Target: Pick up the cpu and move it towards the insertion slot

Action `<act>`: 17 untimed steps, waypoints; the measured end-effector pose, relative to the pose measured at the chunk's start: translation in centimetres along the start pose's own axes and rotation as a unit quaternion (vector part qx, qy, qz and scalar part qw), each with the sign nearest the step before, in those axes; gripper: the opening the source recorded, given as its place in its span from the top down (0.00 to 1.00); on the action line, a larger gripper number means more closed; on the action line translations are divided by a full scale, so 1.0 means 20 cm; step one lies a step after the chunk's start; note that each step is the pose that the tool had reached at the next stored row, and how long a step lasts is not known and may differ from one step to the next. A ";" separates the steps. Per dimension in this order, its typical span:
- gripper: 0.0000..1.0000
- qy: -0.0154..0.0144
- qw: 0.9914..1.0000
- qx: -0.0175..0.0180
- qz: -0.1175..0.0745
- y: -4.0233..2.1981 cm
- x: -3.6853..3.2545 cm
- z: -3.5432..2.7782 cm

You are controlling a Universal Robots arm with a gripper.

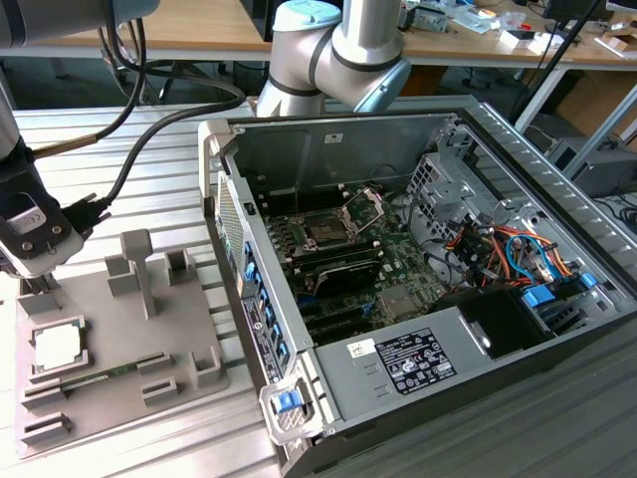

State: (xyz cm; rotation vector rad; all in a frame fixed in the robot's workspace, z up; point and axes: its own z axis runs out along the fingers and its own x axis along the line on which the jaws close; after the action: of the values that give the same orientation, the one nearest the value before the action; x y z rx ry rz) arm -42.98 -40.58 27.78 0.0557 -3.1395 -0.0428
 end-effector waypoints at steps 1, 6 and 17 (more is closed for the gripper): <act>0.89 0.000 1.000 0.000 0.000 0.000 0.000 0.001; 0.89 0.000 1.000 0.000 0.000 0.000 0.000 0.008; 0.89 0.000 1.000 0.000 0.000 -0.001 0.000 0.021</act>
State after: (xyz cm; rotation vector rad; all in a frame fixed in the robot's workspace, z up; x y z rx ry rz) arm -42.97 -40.58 27.37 0.0558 -3.1395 -0.0428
